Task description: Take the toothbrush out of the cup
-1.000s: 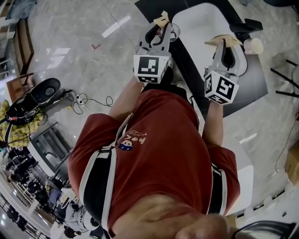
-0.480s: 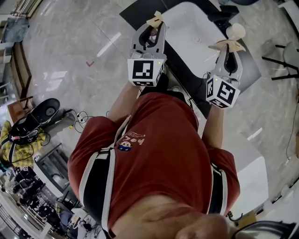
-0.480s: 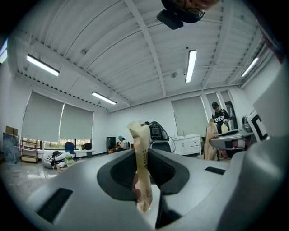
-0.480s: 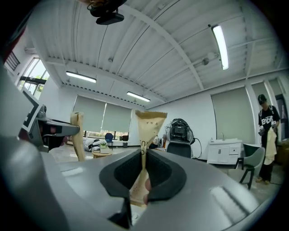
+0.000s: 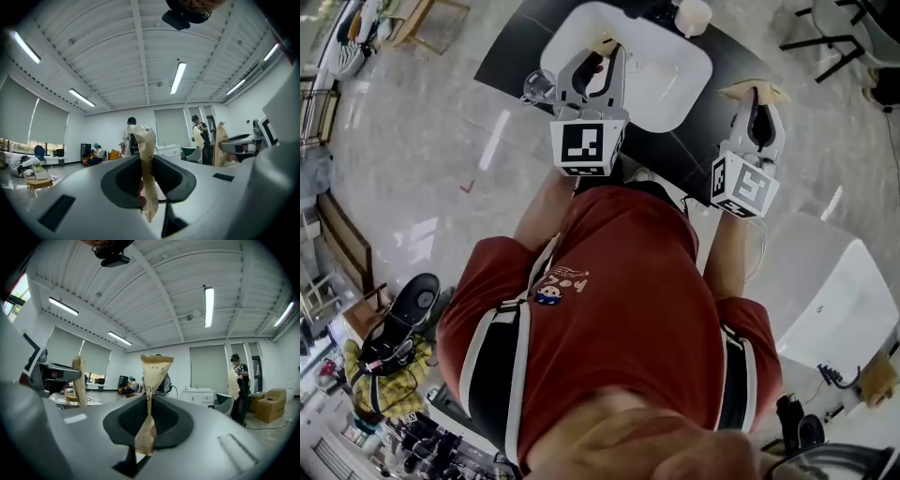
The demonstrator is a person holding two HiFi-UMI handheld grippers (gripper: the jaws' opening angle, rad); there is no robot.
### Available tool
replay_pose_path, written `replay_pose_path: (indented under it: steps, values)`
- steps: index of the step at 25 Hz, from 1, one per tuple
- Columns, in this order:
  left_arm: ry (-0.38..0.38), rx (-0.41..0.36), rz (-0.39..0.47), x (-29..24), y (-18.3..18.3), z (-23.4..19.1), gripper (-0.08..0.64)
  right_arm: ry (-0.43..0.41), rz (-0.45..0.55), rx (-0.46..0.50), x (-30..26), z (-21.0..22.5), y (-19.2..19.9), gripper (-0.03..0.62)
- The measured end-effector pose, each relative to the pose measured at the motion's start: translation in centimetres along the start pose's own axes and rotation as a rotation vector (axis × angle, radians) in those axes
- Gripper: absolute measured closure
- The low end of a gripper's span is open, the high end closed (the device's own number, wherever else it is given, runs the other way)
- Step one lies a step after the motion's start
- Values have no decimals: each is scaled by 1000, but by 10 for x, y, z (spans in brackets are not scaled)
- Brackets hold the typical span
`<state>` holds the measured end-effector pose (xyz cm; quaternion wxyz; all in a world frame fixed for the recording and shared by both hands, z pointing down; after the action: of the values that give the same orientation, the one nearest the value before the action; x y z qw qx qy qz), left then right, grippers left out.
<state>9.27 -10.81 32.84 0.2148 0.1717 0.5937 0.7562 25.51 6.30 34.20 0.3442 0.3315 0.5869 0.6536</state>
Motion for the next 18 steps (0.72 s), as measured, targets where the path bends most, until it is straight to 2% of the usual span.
replay_pose_path:
  steps: [9, 13, 18]
  values:
    - [256, -25, 67, -36, -19, 93, 491, 275, 19, 14, 64, 87, -7, 558]
    - [299, -16, 79, -45, -21, 111, 491, 322, 20, 17, 75, 99, -7, 558]
    - [322, -9, 84, -51, -20, 121, 491, 339, 25, 22, 77, 102, -6, 558]
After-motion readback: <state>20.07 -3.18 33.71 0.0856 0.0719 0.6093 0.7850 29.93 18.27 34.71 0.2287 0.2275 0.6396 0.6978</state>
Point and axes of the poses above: the fingertips, and each gripper's own axes: x backward along the fingers, z to its right, y out of its underside, the point moved 1 cm from there along x, backward along the fingers, and after that the axes turned 10 degrees about -x, right-handed, at the moved point
